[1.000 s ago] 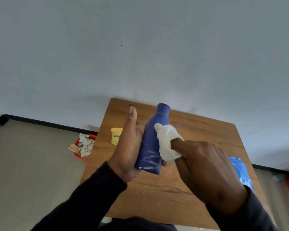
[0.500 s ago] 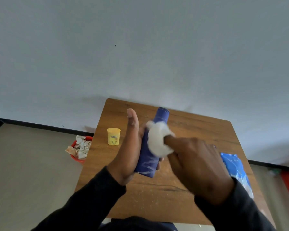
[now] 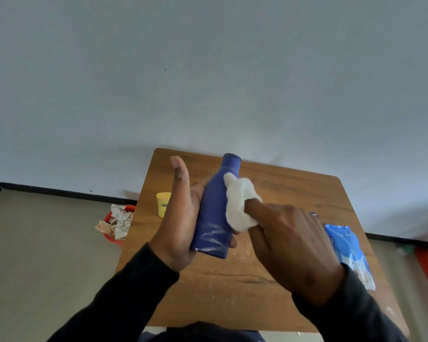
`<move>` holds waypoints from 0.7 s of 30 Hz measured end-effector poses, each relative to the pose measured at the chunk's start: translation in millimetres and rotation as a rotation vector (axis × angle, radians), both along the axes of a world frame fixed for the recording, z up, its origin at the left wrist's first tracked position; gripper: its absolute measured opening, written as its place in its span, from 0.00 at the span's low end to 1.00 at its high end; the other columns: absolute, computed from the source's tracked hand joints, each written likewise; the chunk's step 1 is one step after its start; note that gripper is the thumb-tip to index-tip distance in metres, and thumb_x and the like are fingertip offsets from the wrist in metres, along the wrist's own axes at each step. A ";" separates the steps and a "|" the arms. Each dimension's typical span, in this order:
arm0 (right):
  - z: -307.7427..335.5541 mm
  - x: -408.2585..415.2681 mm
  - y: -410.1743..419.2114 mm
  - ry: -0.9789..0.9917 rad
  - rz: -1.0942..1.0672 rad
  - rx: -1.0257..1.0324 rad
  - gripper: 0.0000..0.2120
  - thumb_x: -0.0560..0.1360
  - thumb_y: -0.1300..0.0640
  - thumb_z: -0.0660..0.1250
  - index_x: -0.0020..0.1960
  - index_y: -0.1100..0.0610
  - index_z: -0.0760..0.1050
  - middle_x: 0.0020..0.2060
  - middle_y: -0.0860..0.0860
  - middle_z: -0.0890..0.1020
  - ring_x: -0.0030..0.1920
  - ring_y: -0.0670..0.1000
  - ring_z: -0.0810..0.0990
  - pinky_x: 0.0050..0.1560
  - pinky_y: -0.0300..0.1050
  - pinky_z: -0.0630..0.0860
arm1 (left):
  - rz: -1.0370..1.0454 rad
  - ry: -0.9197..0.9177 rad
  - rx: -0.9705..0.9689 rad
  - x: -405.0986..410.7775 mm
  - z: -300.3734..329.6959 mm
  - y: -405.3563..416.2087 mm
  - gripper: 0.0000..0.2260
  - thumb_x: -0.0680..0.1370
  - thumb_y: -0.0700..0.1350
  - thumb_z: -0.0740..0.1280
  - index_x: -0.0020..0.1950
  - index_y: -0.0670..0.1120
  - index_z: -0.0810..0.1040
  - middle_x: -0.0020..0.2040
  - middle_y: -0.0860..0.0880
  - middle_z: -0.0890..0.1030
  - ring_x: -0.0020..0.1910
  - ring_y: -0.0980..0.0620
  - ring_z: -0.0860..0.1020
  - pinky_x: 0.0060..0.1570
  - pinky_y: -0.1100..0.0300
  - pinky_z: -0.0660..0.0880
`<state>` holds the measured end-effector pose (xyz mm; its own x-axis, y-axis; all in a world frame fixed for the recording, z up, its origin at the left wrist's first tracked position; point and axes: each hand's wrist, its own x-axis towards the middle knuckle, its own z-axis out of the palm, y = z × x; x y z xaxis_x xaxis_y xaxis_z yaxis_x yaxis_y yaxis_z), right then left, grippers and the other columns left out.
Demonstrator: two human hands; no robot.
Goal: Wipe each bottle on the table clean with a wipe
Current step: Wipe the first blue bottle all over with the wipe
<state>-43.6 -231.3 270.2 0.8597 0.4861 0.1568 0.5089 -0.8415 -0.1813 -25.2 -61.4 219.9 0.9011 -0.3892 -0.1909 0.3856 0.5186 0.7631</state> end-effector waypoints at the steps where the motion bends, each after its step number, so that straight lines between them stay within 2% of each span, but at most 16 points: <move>1: 0.9 -4.9 2.0 0.059 0.052 -0.010 0.06 0.76 0.51 0.57 0.52 0.45 0.65 0.31 0.46 0.78 0.25 0.48 0.75 0.23 0.45 0.72 | 0.007 0.013 -0.027 1.2 0.2 1.2 0.47 0.70 0.78 0.43 0.72 0.47 0.74 0.49 0.35 0.79 0.42 0.40 0.80 0.40 0.49 0.80; 3: 1.7 -16.7 6.4 0.182 0.138 -0.014 0.08 0.76 0.49 0.54 0.55 0.44 0.64 0.35 0.46 0.80 0.29 0.49 0.78 0.27 0.50 0.77 | 0.021 0.056 -0.090 3.0 1.0 2.6 0.47 0.68 0.80 0.48 0.72 0.50 0.75 0.53 0.33 0.75 0.48 0.39 0.78 0.48 0.47 0.78; 5: -0.5 -14.2 4.1 0.129 0.116 0.004 0.08 0.74 0.49 0.53 0.53 0.45 0.64 0.33 0.46 0.79 0.28 0.52 0.77 0.26 0.52 0.76 | 0.022 0.086 -0.103 5.0 -1.0 3.2 0.47 0.68 0.80 0.48 0.72 0.50 0.74 0.54 0.34 0.76 0.49 0.39 0.79 0.50 0.46 0.78; 8: 0.7 -3.2 -3.7 0.034 0.047 0.033 0.06 0.75 0.51 0.55 0.51 0.46 0.66 0.29 0.46 0.77 0.25 0.50 0.74 0.23 0.49 0.73 | 0.059 0.097 -0.081 6.3 -2.5 2.4 0.46 0.70 0.78 0.44 0.73 0.48 0.74 0.49 0.40 0.83 0.47 0.43 0.83 0.45 0.47 0.81; 10: 3.5 -9.8 0.4 0.106 0.113 0.037 0.05 0.75 0.51 0.55 0.51 0.45 0.66 0.30 0.44 0.76 0.25 0.47 0.72 0.22 0.43 0.68 | 0.072 0.106 -0.098 7.1 0.7 2.6 0.47 0.70 0.79 0.45 0.71 0.46 0.75 0.46 0.40 0.82 0.44 0.42 0.81 0.45 0.48 0.80; 12: 5.5 -19.6 7.6 0.216 0.188 0.048 0.06 0.75 0.51 0.55 0.51 0.44 0.66 0.32 0.45 0.77 0.27 0.48 0.74 0.24 0.47 0.71 | 0.063 0.131 -0.154 7.1 3.6 3.1 0.48 0.70 0.80 0.46 0.69 0.44 0.76 0.44 0.39 0.80 0.40 0.42 0.78 0.43 0.50 0.77; 14: 3.5 -14.7 6.6 0.170 0.171 0.043 0.06 0.74 0.50 0.55 0.51 0.44 0.66 0.32 0.46 0.78 0.27 0.51 0.75 0.25 0.51 0.73 | 0.071 0.127 -0.150 7.8 2.3 2.8 0.48 0.71 0.79 0.45 0.69 0.44 0.77 0.44 0.39 0.80 0.39 0.42 0.79 0.42 0.51 0.78; 17: 3.4 0.8 -5.4 0.049 0.033 0.017 0.05 0.74 0.52 0.57 0.50 0.47 0.68 0.28 0.46 0.75 0.24 0.50 0.72 0.22 0.46 0.68 | 0.129 0.124 -0.120 7.9 2.0 0.9 0.43 0.73 0.76 0.43 0.70 0.48 0.77 0.51 0.41 0.84 0.45 0.44 0.84 0.42 0.49 0.82; 19: 5.3 -4.5 -5.1 0.082 0.058 0.000 0.05 0.74 0.51 0.57 0.50 0.47 0.69 0.27 0.43 0.72 0.23 0.46 0.70 0.22 0.36 0.62 | 0.150 0.125 -0.127 8.3 3.1 2.6 0.44 0.73 0.77 0.44 0.69 0.48 0.78 0.50 0.40 0.84 0.45 0.44 0.83 0.43 0.49 0.82; 21: 5.3 -17.0 2.8 0.191 0.139 0.022 0.06 0.74 0.50 0.56 0.51 0.45 0.67 0.29 0.44 0.74 0.24 0.47 0.71 0.22 0.41 0.66 | 0.139 0.138 -0.153 8.9 3.5 5.3 0.47 0.71 0.79 0.46 0.68 0.45 0.78 0.47 0.38 0.80 0.41 0.42 0.79 0.43 0.50 0.78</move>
